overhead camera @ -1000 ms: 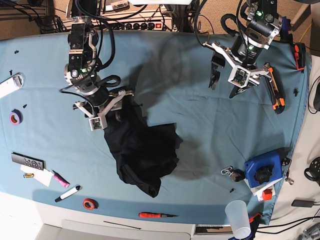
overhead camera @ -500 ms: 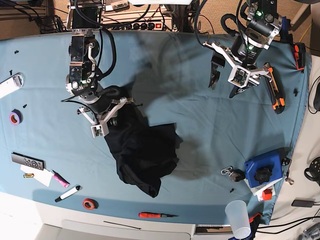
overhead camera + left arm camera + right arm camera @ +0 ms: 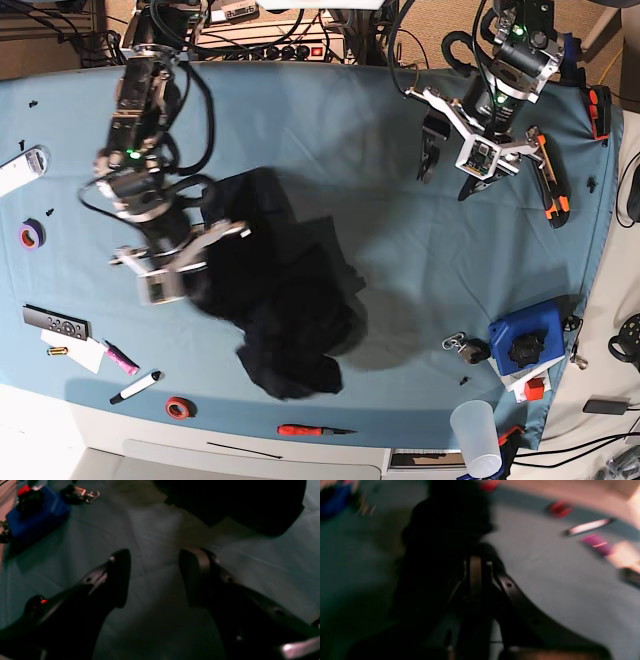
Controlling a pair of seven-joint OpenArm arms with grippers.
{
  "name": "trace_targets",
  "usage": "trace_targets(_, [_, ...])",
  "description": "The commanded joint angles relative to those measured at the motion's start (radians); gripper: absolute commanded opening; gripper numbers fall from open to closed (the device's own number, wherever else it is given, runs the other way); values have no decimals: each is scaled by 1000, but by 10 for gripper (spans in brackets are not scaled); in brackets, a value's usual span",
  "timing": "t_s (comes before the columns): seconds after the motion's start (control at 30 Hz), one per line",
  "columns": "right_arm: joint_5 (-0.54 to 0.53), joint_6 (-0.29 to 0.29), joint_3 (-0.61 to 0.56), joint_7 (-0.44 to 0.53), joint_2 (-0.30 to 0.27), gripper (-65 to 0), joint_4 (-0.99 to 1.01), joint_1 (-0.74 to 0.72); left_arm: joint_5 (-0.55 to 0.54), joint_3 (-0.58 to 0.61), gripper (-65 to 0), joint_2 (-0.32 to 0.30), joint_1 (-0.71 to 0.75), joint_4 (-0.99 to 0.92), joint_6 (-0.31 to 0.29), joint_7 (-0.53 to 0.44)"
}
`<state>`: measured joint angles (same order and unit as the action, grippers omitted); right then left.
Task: Layout the t-shirt on the table in an organized manner, then fold the t-shirt properly
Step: 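Drag the grasped shirt edge away from the shirt with the right gripper, then reach the left gripper to the shirt's bunched middle and grasp it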
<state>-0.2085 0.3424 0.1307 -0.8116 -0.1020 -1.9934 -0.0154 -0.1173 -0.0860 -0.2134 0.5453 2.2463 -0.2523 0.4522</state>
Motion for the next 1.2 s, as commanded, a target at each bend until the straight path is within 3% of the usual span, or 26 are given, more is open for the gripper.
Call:
trace_targets(0.0, [0,-16,38,23,-6,-650,-17,-21,-7,-1,-300,-3,0,14,3,-27])
trace_targets(0.23, [0,-26,301,8,-15,-650,10,-23,-50,-1,-300,-3,0,11,-5,-27])
trace_targets(0.4, [-1,-25,433,2,-15,-650,66,-23,-56,-1,-300,-3,-11,9,-87,-53])
trace_targets(0.73, [-42,-21,478,-27,-64,-650,227,-17,-97,13,-300,-3,-181,-105,-90,-62])
trace_targets(0.87, [-42,-14,478,-26,-64,-650,249,-18,-97,141,-300,-3,-301,-255,-148,-68])
trace_targets(0.97, [-42,-2,478,-27,-64,-650,251,-17,-96,268,-300,-2,-389,-344,-156,-85])
trace_targets(1.17, [-41,2,478,-33,-64,-650,253,-2,-18,455,-300,60,-541,-377,-72,-87])
